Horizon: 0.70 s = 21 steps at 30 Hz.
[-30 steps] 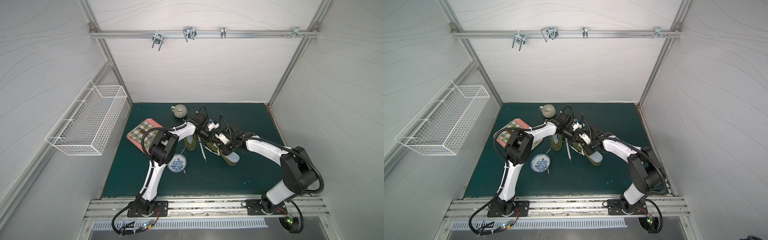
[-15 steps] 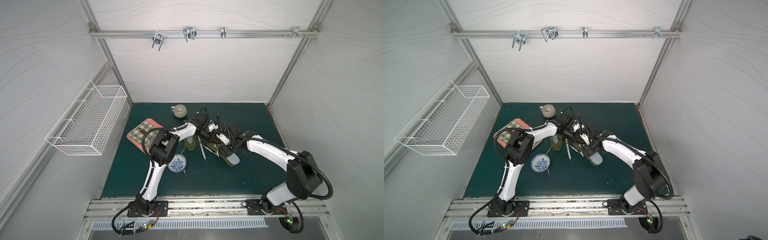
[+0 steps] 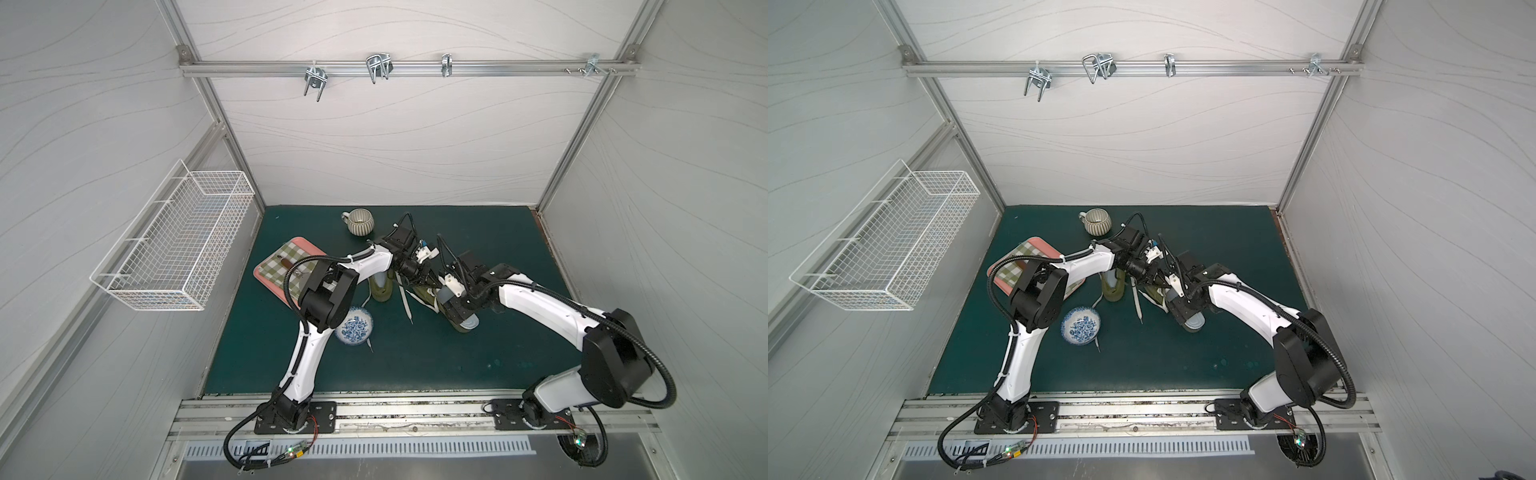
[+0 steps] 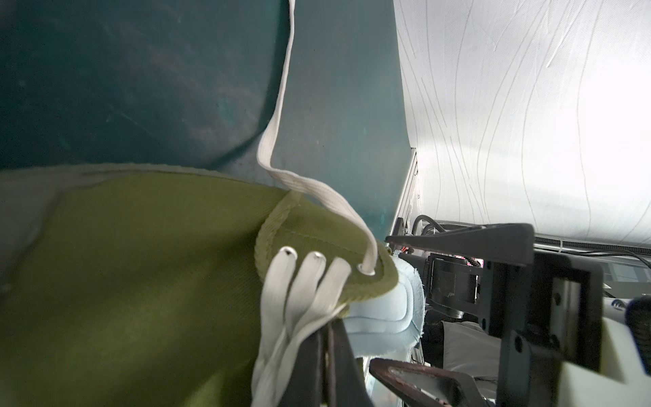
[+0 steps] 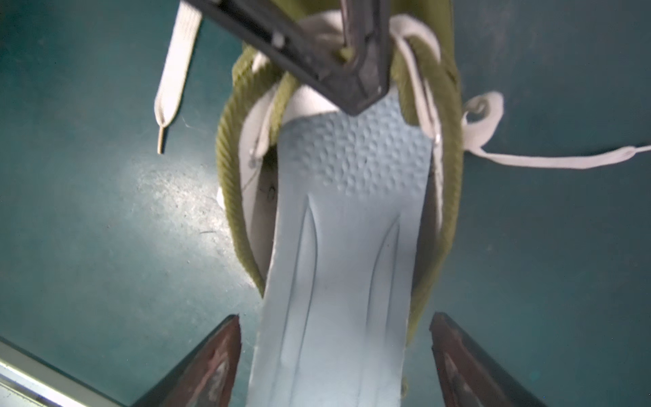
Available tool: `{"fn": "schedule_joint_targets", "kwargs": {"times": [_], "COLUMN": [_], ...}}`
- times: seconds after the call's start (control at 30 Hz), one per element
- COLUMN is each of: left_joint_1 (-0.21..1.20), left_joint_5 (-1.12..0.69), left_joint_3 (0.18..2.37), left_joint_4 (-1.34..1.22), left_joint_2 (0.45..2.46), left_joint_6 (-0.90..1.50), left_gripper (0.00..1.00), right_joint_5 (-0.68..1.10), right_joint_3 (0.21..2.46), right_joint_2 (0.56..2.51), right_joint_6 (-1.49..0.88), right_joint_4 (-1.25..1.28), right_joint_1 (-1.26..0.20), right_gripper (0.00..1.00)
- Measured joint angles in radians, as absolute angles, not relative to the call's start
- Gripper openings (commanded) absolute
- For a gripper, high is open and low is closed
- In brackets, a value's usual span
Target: Insert the insole into the shoe
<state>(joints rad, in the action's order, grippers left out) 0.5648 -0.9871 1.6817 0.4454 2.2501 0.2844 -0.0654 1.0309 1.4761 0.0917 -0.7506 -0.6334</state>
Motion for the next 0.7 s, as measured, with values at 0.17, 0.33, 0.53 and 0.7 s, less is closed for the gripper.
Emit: {"fn": "schedule_joint_targets", "kwargs": {"times": [0.17, 0.33, 0.53, 0.7], "left_joint_1": [0.565, 0.565, 0.565, 0.565], "left_joint_5": [-0.986, -0.981, -0.979, -0.979], "left_joint_3": [1.682, 1.682, 1.682, 1.682], "left_joint_4": [0.446, 0.447, 0.447, 0.448], "left_joint_2": [2.25, 2.25, 2.25, 2.25], "left_joint_6": [0.284, 0.284, 0.284, 0.284], "left_gripper": [0.0, 0.0, 0.0, 0.0], "right_joint_5": [-0.025, 0.011, 0.035, 0.039], "right_joint_3": [1.031, 1.031, 1.045, 1.049], "right_joint_2": [1.476, 1.477, 1.506, 1.511], "right_joint_6": [0.07, 0.051, 0.048, 0.041], "right_joint_4": [-0.783, -0.807, -0.844, -0.855], "right_joint_1": [-0.587, -0.567, -0.57, -0.57], "right_gripper": [0.81, 0.79, 0.77, 0.56]}}
